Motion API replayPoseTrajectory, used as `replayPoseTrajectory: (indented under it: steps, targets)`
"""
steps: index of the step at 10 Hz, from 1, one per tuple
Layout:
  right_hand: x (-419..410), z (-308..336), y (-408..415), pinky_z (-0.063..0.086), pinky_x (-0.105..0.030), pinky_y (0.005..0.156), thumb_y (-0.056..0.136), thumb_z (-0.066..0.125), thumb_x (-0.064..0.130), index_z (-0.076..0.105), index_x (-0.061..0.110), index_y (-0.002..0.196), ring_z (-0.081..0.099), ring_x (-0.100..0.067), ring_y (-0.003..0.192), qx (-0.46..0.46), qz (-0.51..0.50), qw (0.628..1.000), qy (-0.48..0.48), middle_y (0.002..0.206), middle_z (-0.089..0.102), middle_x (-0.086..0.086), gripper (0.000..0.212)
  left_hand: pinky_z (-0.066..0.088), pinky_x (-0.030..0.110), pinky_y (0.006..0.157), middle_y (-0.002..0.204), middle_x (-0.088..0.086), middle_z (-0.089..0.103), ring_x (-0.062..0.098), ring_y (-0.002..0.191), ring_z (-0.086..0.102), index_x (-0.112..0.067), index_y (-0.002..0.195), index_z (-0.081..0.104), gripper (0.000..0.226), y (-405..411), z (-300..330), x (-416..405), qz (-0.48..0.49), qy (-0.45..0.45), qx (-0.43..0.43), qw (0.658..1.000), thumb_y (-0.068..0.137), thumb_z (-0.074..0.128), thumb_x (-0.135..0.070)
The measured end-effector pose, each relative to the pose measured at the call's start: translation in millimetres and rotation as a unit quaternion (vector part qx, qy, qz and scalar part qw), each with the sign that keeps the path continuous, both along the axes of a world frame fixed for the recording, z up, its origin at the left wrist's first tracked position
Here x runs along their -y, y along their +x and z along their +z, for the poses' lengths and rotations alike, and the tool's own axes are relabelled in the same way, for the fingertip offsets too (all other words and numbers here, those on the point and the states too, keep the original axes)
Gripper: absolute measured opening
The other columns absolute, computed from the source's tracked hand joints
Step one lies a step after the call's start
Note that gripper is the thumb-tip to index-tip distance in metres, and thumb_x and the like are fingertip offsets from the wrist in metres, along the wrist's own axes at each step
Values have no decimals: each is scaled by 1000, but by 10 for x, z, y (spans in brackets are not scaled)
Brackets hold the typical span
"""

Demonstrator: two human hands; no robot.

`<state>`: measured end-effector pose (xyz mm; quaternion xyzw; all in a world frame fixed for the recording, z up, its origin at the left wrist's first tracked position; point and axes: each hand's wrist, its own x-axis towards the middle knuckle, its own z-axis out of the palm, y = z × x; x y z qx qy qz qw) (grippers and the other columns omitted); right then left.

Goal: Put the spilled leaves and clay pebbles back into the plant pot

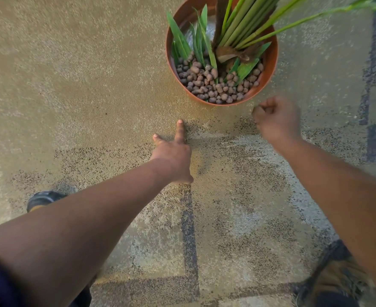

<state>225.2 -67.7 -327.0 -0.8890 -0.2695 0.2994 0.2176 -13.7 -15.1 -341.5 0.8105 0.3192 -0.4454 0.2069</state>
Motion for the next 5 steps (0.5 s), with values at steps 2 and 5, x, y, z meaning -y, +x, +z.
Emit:
replayPoseTrajectory:
  steps: [2,5]
  targets:
    - [-51,597,-454,55,-21,50,87,68,18,67,28,84,60,-1,58,30,22,971,237,69,65,15,11,60,42,89,164,4,-30,63,141,25,-28,152,42,95,-21,78,-92,-10,-13,18,1000,73,75,-69]
    - [-348,646,-541,58,-45,70,92,72,37,70,12,106,65,-23,84,100,184,954,214,94,69,-5,29,50,46,94,130,10,48,31,116,49,-17,127,52,42,-87,579,-276,136,227,426,865,92,59,-39]
